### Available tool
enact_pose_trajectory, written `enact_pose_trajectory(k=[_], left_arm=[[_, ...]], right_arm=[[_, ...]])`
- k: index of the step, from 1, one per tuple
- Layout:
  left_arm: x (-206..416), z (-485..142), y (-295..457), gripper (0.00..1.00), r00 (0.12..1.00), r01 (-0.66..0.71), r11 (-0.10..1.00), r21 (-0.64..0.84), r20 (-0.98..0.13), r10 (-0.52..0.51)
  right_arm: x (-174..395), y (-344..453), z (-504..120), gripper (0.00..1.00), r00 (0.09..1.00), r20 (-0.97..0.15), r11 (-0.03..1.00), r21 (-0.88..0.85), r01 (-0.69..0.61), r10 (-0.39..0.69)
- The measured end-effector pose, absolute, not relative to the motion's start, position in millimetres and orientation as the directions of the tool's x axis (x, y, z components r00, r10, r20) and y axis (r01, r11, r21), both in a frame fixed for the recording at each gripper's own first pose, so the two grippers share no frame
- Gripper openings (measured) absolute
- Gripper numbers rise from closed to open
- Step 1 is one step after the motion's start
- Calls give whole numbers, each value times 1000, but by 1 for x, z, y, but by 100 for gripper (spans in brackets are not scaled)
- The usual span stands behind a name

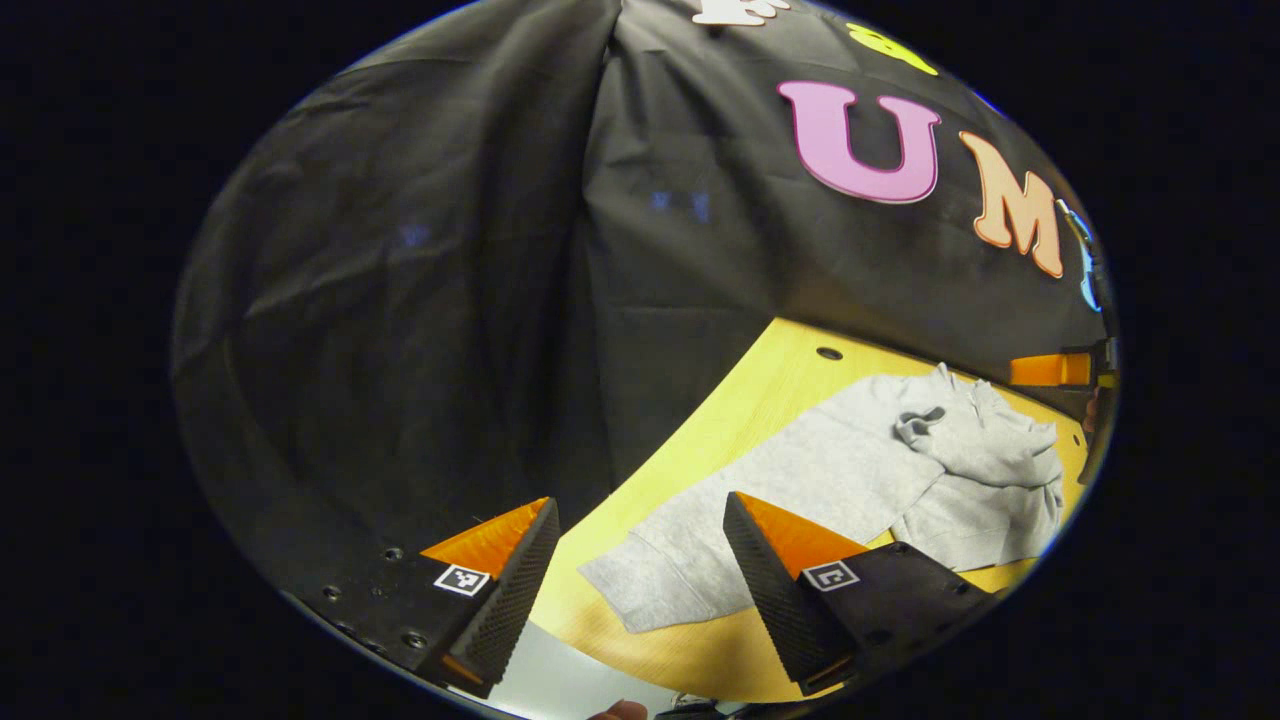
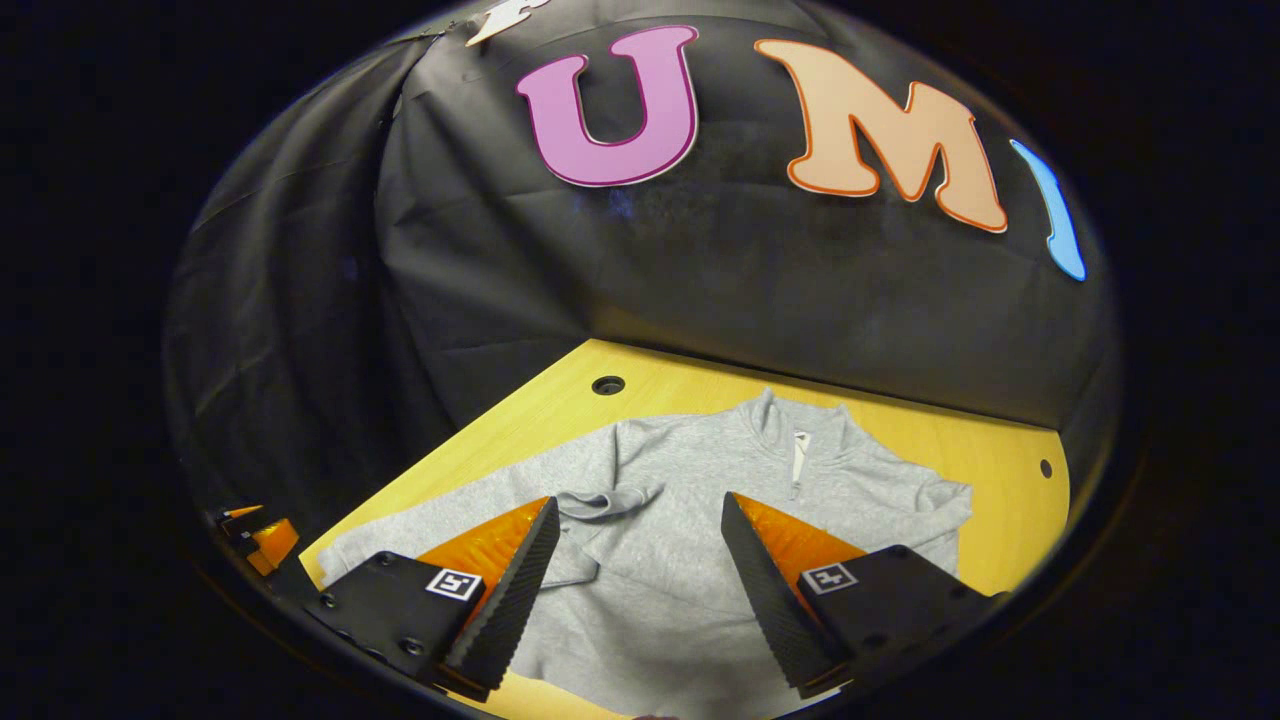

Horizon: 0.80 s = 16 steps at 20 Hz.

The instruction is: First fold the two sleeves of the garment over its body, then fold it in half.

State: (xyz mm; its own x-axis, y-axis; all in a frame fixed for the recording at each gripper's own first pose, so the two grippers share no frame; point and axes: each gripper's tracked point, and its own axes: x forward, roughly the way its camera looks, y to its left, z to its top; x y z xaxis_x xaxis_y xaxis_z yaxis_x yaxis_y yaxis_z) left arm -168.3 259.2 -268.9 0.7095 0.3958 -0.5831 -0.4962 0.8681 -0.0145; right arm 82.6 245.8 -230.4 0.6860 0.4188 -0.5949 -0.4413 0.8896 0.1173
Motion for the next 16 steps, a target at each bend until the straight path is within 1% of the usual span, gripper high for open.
enact_pose_trajectory(k=[2,6,11,13,16], left_arm=[[-165,-290,264,97,685,-508,861,-24,-618,386],[-162,-325,262,96,643,-522,851,-57,-682,349],[-168,-342,259,96,613,-524,846,-95,-732,297],[-172,-351,259,96,592,-519,851,-80,-752,290],[-173,-354,257,96,587,-494,869,-32,-749,306]], right_arm=[[77,228,-226,99,698,-595,898,101,-428,399],[68,191,-227,100,713,-611,924,84,-374,344],[64,152,-227,100,727,-626,949,72,-308,283],[64,143,-227,99,734,-624,955,71,-289,269],[63,132,-225,100,739,-624,959,68,-274,256]])
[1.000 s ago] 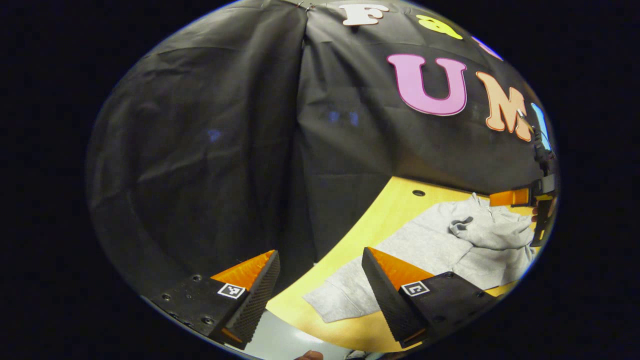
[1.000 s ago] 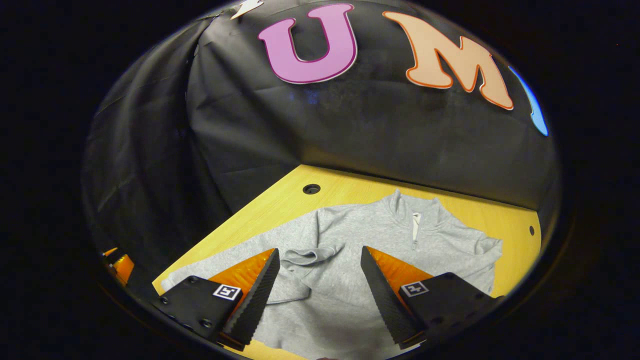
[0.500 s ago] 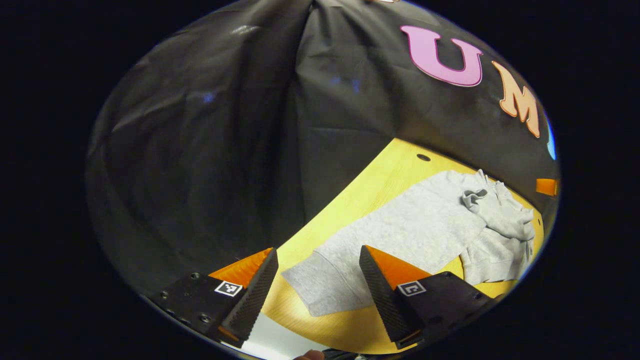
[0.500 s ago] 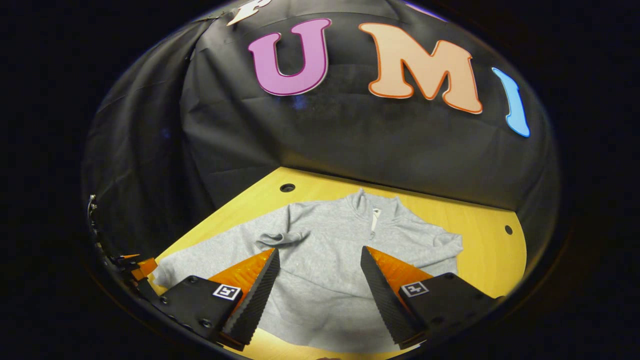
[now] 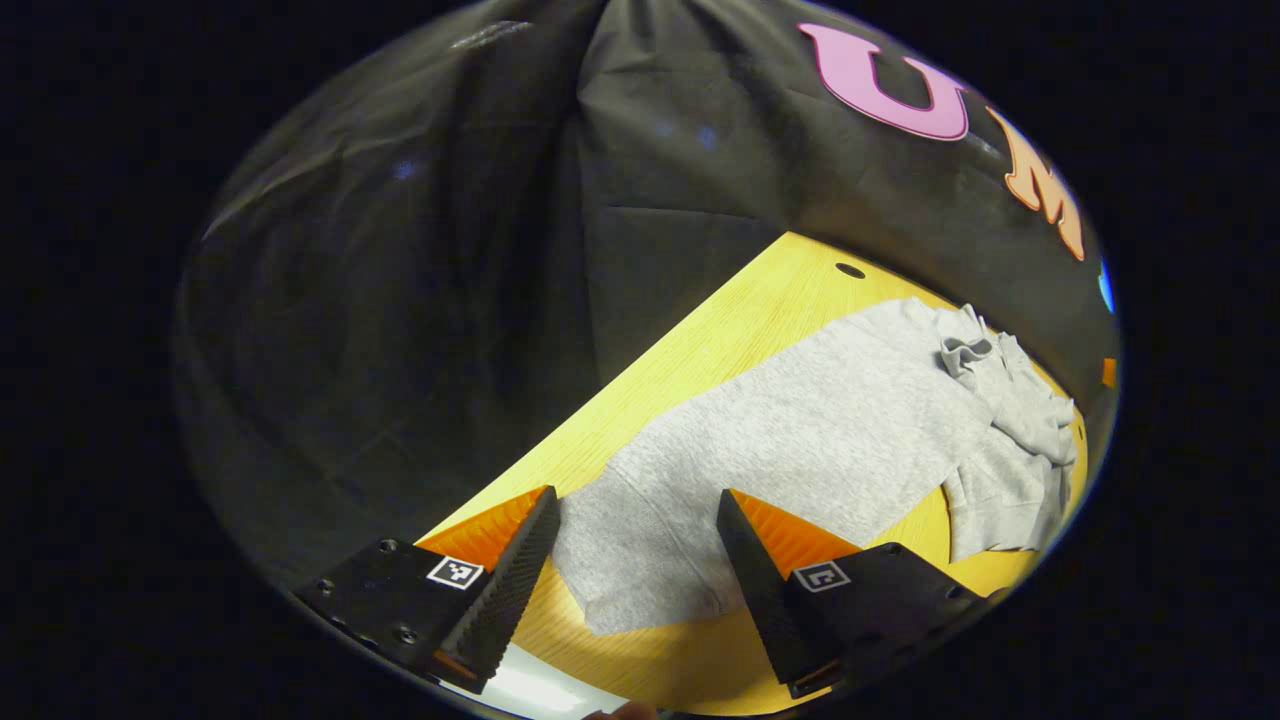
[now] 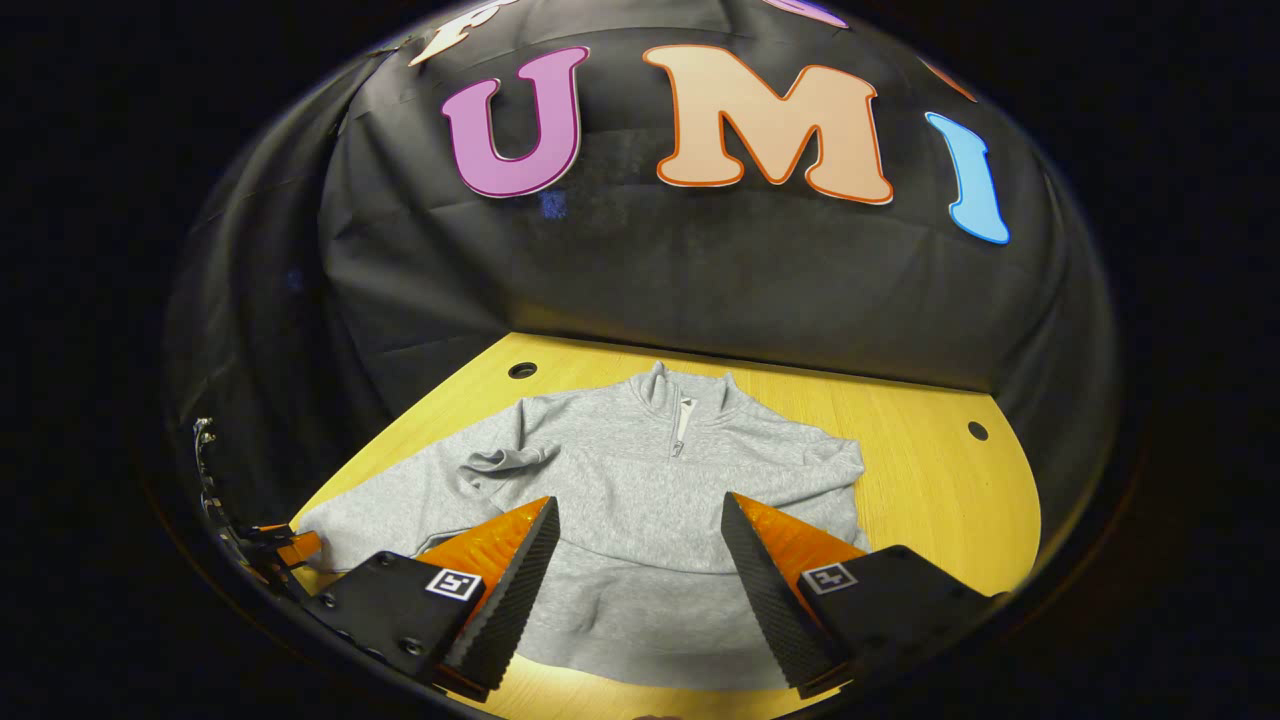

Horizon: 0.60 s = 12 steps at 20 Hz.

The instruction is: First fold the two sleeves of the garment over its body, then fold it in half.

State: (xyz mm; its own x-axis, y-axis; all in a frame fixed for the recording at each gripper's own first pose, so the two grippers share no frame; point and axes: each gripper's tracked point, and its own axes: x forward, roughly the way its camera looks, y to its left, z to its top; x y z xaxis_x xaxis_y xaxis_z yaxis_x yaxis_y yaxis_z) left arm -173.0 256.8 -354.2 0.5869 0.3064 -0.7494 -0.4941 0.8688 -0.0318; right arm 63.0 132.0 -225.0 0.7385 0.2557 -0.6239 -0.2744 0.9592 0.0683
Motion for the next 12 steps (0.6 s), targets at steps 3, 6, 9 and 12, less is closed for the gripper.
enact_pose_trajectory(k=[3,6,9,12], left_arm=[[-170,-357,254,96,596,-462,887,5,-739,315],[-165,-360,247,77,593,-454,891,-9,-750,294],[-160,-356,245,28,597,-445,895,-19,-752,281],[-157,-356,243,0,585,-493,868,-53,-759,286]], right_arm=[[60,125,-224,100,740,-624,961,68,-267,250],[56,116,-222,100,749,-617,964,62,-258,241],[53,106,-215,100,765,-601,967,61,-246,233],[48,95,-220,99,760,-610,969,61,-239,226]])
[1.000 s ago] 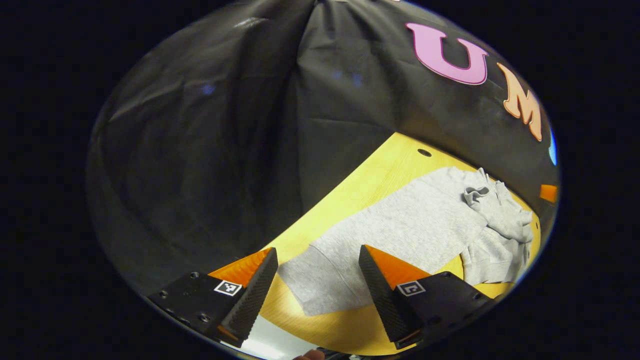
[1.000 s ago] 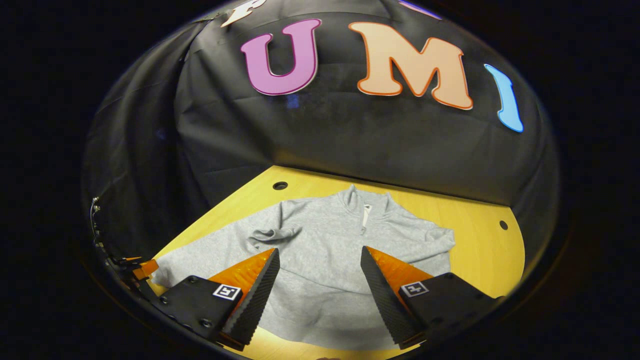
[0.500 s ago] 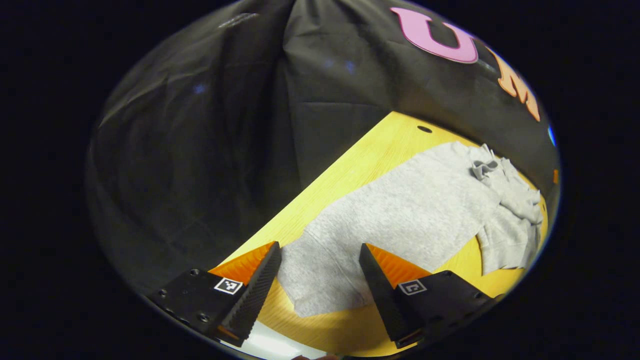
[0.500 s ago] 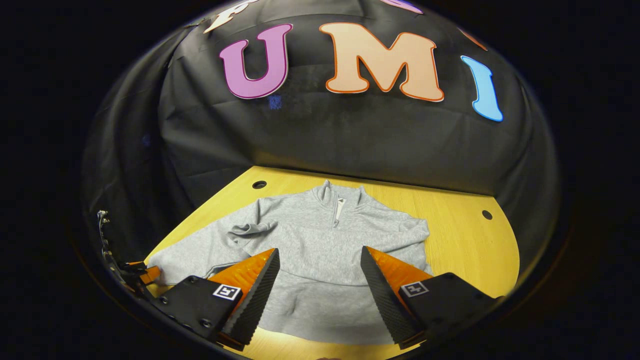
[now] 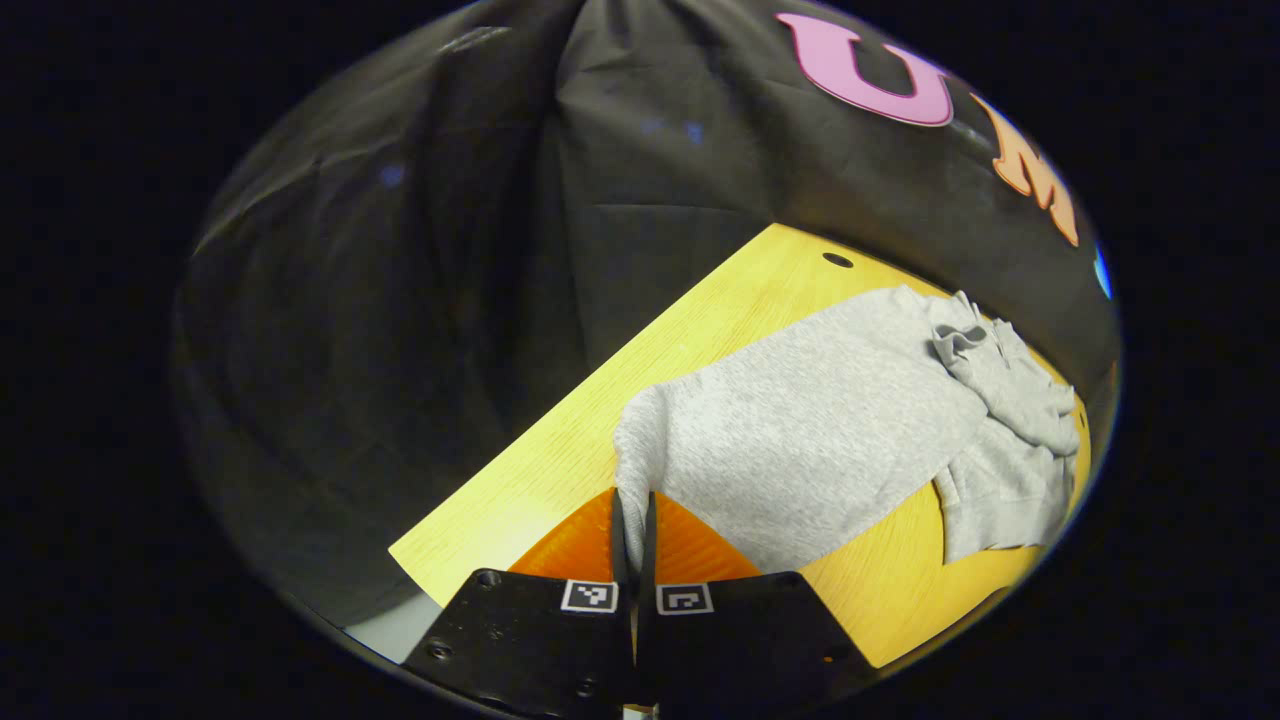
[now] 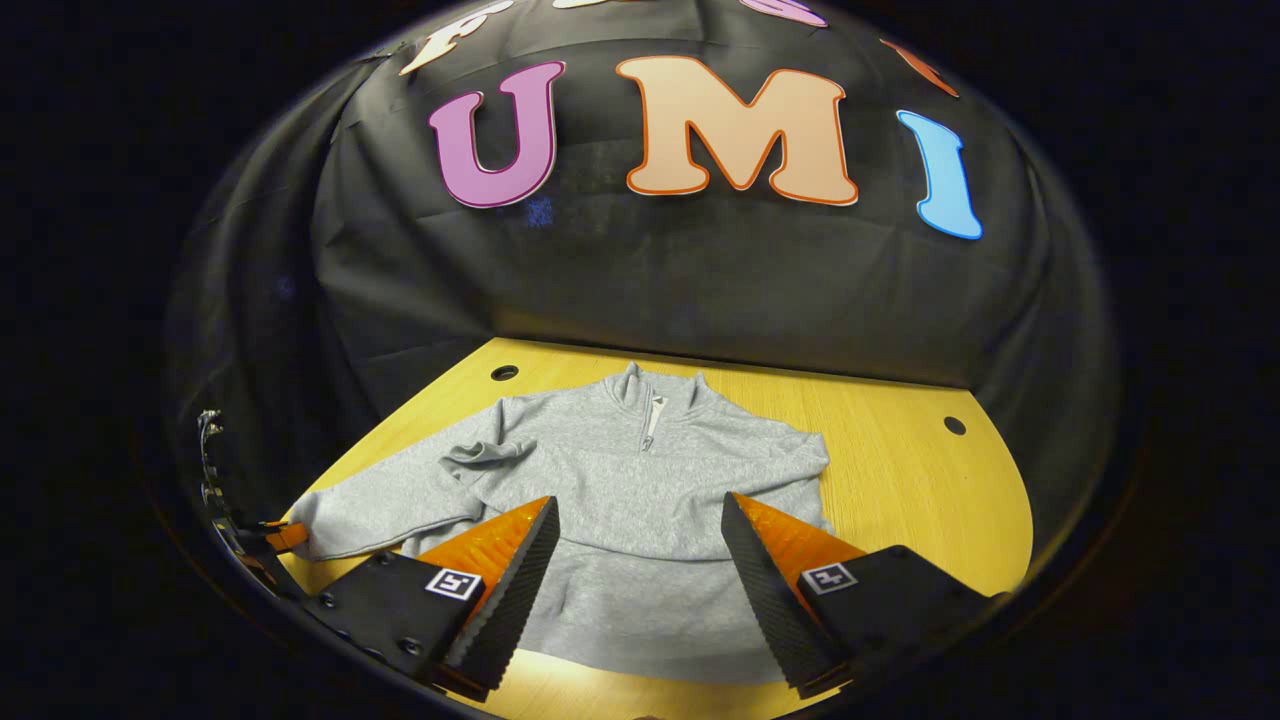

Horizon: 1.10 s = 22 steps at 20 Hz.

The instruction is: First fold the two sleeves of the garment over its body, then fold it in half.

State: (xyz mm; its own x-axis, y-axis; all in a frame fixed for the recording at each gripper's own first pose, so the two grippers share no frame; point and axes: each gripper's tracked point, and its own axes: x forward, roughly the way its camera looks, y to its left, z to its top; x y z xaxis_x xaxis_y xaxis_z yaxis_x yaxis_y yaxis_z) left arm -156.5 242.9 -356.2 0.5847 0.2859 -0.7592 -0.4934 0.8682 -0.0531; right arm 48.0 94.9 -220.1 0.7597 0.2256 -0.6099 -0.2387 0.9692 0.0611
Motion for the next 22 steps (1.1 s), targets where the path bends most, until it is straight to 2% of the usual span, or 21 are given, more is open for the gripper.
enact_pose_trajectory(k=[6,10,16,22], left_arm=[[-145,-330,244,0,601,-496,865,-72,-747,282],[-117,-300,237,0,652,-481,869,-113,-709,269],[-69,-253,219,0,737,-419,895,-156,-634,235],[-19,-218,181,0,796,-319,933,-169,-582,167]], right_arm=[[39,70,-225,100,757,-620,975,63,-215,207],[38,57,-223,99,761,-616,977,75,-199,202],[28,33,-225,100,765,-618,982,74,-172,180],[24,-12,-219,100,788,-604,993,75,-91,118]])
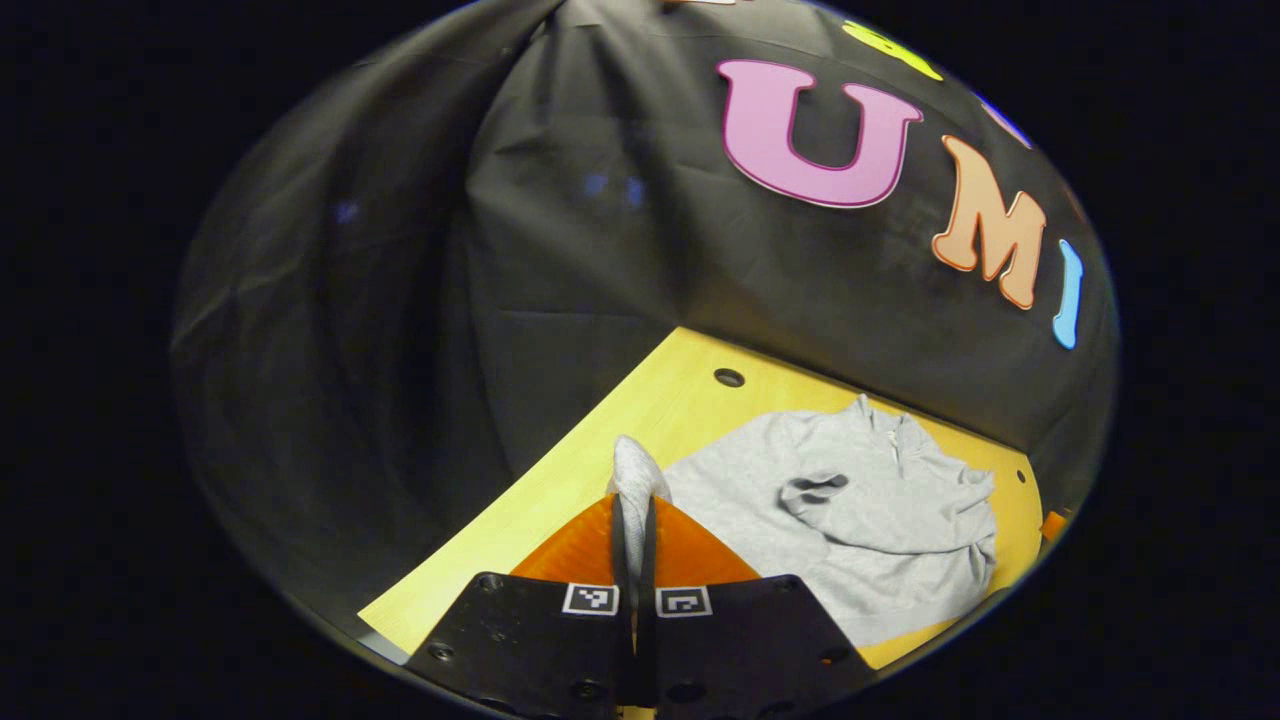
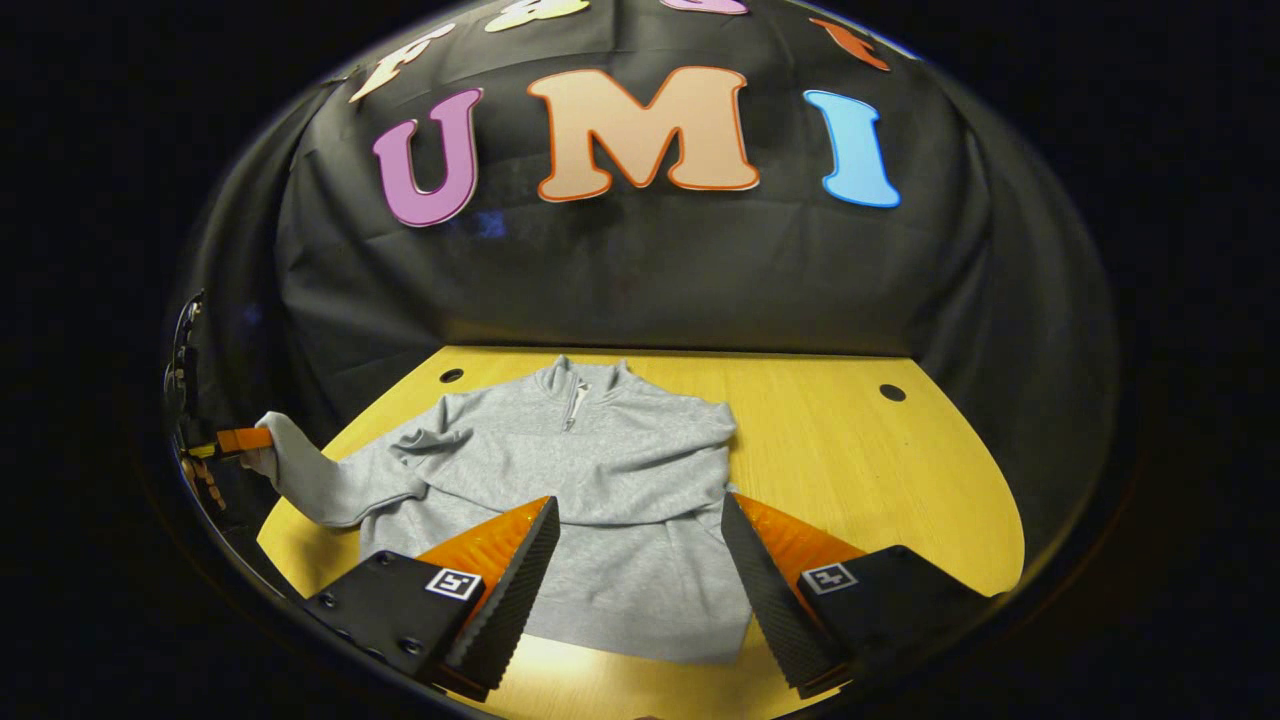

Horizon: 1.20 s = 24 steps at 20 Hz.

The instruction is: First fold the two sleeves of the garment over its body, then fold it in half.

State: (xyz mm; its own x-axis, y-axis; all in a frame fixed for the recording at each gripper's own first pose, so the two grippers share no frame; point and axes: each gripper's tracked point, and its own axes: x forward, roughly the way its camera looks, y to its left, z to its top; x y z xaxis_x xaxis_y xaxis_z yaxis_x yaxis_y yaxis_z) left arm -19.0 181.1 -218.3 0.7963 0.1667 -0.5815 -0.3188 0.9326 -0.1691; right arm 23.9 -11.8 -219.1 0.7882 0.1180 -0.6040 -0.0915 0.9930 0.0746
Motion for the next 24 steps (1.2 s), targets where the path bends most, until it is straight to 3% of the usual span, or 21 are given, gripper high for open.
enact_pose_trajectory(k=[13,24], left_arm=[[81,-159,56,0,876,-71,981,-178,-482,-24],[124,-139,-105,2,863,168,968,-187,-447,-236]], right_arm=[[-2,-107,-214,99,799,-602,997,66,51,-1],[-14,-151,-216,99,799,-601,994,71,81,-22]])
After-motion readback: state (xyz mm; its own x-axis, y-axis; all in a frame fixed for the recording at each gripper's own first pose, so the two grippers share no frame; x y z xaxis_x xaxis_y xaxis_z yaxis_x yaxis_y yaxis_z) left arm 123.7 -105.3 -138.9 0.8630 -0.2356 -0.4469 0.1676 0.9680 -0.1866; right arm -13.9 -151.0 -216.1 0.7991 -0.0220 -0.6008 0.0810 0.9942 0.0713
